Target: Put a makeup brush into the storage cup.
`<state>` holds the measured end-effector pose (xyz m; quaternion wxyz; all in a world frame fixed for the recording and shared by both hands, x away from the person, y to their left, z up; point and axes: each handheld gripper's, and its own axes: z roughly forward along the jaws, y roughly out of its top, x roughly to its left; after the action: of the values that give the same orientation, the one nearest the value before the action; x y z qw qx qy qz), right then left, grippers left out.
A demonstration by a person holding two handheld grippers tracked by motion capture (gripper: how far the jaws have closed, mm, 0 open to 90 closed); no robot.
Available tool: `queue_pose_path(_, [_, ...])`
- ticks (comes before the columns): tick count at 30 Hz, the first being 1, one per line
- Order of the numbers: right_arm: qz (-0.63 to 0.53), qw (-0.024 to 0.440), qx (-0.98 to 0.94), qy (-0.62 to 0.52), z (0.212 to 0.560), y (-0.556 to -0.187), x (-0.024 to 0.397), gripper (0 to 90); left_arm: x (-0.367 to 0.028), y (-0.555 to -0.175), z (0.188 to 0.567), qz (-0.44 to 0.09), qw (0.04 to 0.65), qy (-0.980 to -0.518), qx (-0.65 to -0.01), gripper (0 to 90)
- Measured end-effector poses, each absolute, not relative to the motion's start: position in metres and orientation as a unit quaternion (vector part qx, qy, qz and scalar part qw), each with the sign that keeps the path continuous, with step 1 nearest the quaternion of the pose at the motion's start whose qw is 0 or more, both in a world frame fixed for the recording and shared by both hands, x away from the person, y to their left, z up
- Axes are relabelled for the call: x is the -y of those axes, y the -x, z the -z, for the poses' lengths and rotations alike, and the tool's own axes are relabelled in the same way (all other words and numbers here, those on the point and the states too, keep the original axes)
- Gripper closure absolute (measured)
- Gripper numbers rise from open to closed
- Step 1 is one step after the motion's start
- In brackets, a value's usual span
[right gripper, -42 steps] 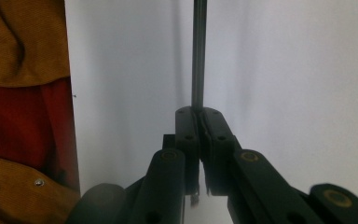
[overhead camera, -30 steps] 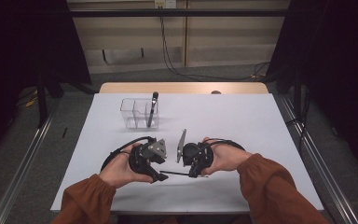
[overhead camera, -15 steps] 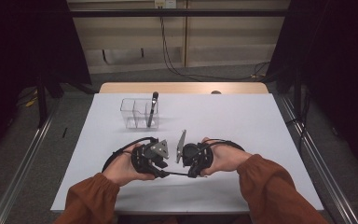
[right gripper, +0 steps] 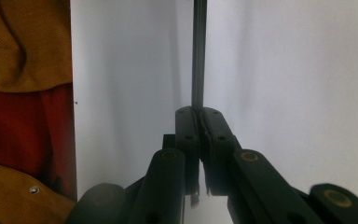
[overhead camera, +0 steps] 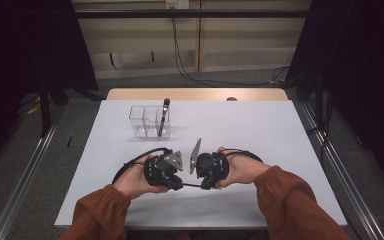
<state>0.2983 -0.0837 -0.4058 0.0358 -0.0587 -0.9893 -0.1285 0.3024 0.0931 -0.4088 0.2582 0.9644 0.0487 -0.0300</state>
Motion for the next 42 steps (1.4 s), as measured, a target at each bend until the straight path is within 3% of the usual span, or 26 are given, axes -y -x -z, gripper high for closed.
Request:
queue_pose_path(25, [0.146,0.034,0.987,0.061,0.407,-0.301,0.088,82.9,-0.093,-0.301,0.411,0.049,0.263,-0.963,-0.04,85.4])
queue_pose_path(35, [0.163,0.042,0.983,0.071,0.411,-0.304,0.092,60.8,-0.097,-0.303,0.412,0.046,0.257,-0.964,-0.051,85.5])
queue_pose_path(42, [0.169,0.036,0.98,0.097,0.411,-0.304,0.097,34.8,-0.105,-0.304,0.412,0.051,0.263,-0.961,-0.061,85.5])
